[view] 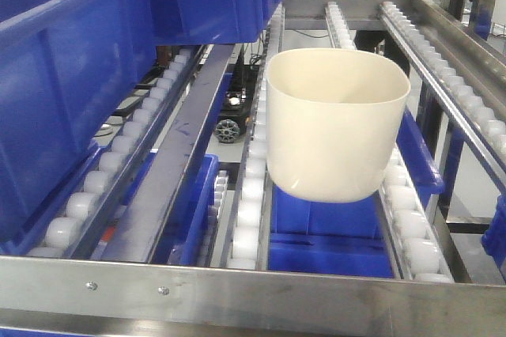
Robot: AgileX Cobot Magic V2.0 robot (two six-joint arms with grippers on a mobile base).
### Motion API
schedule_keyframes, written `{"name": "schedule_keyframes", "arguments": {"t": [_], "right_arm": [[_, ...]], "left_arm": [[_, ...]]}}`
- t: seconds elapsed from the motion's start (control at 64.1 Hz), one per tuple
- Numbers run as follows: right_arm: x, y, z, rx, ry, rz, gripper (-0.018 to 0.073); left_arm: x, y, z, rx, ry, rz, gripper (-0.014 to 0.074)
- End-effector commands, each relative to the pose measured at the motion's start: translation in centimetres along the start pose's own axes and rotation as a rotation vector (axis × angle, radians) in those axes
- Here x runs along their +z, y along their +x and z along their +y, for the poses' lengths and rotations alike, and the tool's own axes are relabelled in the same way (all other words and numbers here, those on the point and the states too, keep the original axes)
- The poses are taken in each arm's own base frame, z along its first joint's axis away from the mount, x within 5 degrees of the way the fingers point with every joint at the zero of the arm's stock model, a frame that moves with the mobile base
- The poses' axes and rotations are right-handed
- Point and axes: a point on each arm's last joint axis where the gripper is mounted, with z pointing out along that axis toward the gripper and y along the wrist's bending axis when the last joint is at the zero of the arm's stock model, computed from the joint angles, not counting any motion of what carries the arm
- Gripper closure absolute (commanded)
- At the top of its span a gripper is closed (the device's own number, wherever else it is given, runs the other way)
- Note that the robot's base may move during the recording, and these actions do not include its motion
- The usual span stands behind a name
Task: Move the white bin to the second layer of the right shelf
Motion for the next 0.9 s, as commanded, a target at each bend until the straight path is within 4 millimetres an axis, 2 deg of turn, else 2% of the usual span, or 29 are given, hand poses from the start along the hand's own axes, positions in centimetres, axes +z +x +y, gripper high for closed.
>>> {"name": "schedule_keyframes", "arguments": {"t": [0.0,0.312,0.889], "right_arm": [[-0.43,-1.1,0.02,-0.016,-0.004,-0.155,0.0507],[-1.36,-1.12,0.03,-0.03,-0.009,-0.235,0.0507],[-1.36,-1.12,0.03,-0.055,-0.007,-0.235,0.0507]], "left_arm": [[0.02,0.4,0.04,-0.009,-0.008,-0.061,0.0512],[0.02,0.4,0.04,-0.009,-0.008,-0.061,0.0512],[0.02,0.4,0.04,-0.009,-0.008,-0.061,0.0512]]}}
